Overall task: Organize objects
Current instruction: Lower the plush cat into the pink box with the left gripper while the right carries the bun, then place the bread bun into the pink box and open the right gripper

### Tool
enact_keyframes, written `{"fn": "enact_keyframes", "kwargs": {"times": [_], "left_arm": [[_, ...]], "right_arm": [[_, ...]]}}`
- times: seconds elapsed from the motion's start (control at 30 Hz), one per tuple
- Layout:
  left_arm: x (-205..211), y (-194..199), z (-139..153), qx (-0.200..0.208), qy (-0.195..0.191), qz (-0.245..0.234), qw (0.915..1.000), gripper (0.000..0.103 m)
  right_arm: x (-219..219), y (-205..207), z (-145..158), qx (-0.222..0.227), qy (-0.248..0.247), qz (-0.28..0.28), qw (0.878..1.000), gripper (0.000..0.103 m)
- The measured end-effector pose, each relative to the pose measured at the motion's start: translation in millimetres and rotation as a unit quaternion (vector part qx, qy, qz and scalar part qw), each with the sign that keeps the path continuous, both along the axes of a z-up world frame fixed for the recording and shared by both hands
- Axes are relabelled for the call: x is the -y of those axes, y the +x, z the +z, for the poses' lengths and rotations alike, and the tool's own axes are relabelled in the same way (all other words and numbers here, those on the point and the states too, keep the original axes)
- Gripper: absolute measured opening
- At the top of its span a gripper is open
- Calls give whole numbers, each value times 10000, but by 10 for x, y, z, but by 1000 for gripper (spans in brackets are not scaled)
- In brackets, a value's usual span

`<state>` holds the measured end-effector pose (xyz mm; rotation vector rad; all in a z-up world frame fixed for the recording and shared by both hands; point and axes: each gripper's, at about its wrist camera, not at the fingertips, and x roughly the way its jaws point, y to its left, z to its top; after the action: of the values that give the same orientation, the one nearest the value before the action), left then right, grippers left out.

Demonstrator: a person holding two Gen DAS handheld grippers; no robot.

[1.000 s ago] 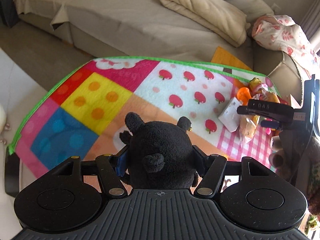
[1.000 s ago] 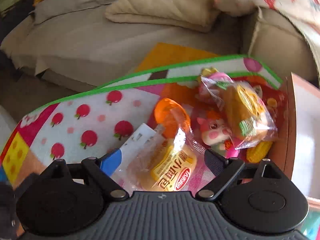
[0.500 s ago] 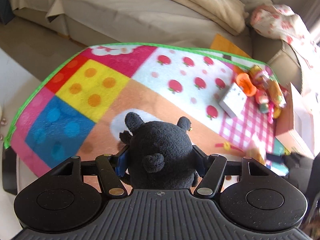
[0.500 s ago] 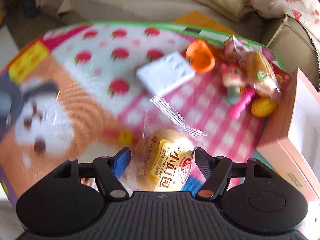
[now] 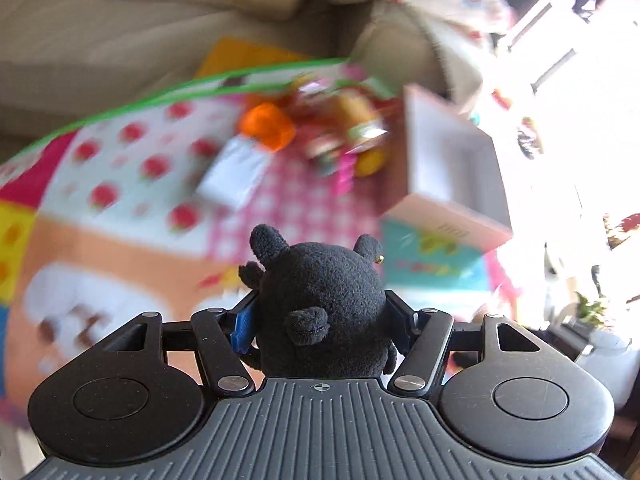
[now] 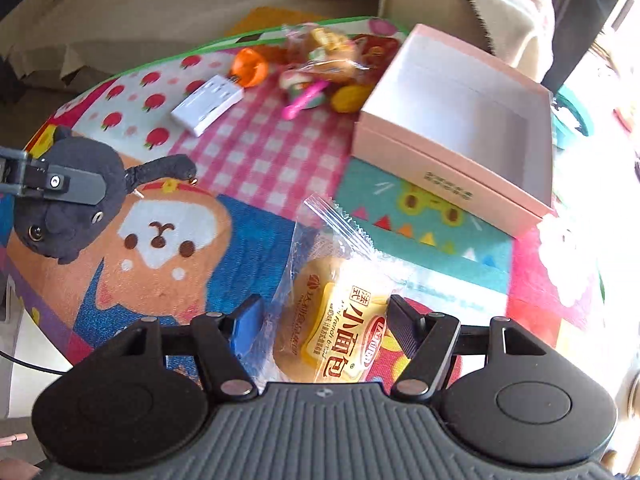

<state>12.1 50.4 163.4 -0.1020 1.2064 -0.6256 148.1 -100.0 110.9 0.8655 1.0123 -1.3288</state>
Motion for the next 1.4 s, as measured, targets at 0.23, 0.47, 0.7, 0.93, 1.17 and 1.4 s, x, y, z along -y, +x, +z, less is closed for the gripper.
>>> {"fn": "enact_keyframes", "kwargs": {"times": [0.23, 0.47, 0.7, 0.93, 1.17, 1.4], "left_arm": [[1351, 366, 481, 918, -827, -325, 9918, 71], [2072, 556, 54, 1312, -554, -426, 9889, 71], [1702, 420, -199, 1047, -367, 84, 9938, 71], [1037, 194, -458, 810, 266, 326, 9958, 71], [586, 162, -728, 376, 699, 662, 9946, 71], [502, 333, -783, 215, 544, 1043, 9928, 71]], "right_arm": [[-232, -589, 331, 151, -357, -599, 9974, 67], [-295, -942, 180, 253, -442, -831, 9952, 67], [-169, -1198, 196, 410, -574, -955, 9929, 67], [468, -1307, 587, -105, -1345, -226, 9906, 67], [1507, -1441, 750, -1051, -1850, 487, 9759, 87], [1333, -1144, 286, -311, -1116, 517, 9919, 89]]}}
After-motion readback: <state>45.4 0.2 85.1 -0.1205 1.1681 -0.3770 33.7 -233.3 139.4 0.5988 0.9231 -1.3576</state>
